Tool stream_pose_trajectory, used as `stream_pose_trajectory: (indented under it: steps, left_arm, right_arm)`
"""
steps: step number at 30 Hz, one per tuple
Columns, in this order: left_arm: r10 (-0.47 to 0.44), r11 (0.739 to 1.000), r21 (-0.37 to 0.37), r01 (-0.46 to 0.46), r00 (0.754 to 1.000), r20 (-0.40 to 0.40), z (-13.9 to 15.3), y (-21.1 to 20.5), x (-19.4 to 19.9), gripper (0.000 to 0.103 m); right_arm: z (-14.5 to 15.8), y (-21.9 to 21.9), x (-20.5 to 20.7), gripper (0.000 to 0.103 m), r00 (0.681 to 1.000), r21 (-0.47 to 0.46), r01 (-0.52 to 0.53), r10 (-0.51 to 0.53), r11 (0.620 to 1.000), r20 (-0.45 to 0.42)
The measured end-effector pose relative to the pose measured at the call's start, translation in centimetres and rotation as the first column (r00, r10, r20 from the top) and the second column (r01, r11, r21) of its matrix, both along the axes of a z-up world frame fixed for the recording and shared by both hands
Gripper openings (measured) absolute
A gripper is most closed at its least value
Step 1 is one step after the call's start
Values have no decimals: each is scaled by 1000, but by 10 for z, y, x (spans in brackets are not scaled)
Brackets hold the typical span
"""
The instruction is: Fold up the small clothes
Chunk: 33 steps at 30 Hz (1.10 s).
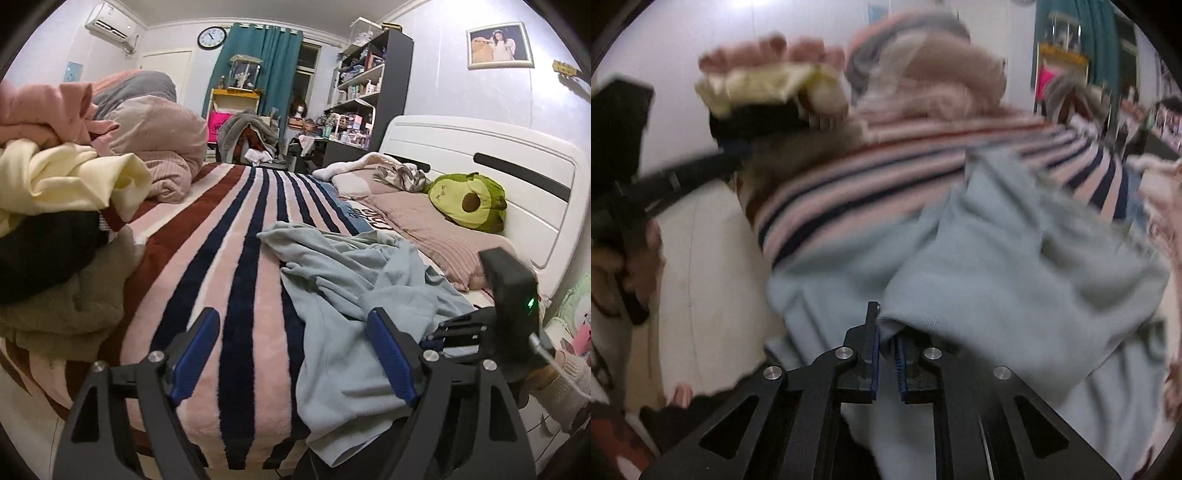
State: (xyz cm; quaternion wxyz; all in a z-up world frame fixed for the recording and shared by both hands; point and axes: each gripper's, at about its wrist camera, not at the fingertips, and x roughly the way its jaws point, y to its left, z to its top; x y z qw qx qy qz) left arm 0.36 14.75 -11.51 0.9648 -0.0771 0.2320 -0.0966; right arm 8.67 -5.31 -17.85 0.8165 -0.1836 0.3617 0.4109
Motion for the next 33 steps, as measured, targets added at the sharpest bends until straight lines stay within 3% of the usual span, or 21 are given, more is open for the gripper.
stream_pose_trajectory:
  steps: [5,9,15,22,26,27,29,30,32,33]
  left_arm:
    - [-53,999,-4,53,998,-13,-2,-18,8,79]
    - [-117,993,-9,117,993,-26,-2,-41,17,80]
    - [-236,971,36,238,970,-60,-6,-96,33,81]
    - [-273,916,259,306,949,-156,-29,-175,63,81]
    - [-156,893,390,225,967,-200,-50,-197,80,80]
    - [-142,891,400,213,970,-199,-52,-198,80,77]
    - [-134,910,365,197,972,-191,-49,-190,79,55]
    - [-136,926,324,194,972,-192,-46,-182,79,49]
    - [-140,955,232,183,972,-191,-39,-165,79,22]
    - [-142,971,162,173,972,-187,-34,-151,78,16]
  right_arm:
    - [-3,-20,-8,29,1000,-45,9,-9,999,-10]
    - [16,-52,-23,34,1000,-42,11,-10,999,18]
    - [43,-113,-26,36,985,19,153,-154,988,82]
    - [43,-165,-16,37,958,112,268,-277,957,70]
    - [36,-179,-15,37,955,126,283,-291,951,56]
    - [34,-181,-14,37,954,126,287,-296,950,54]
    - [32,-188,-12,37,952,128,293,-301,947,47]
    - [31,-190,-11,37,951,129,299,-306,946,44]
    - [29,-193,-8,37,947,130,313,-320,941,38]
    - [29,-193,-6,37,945,130,320,-327,939,34]
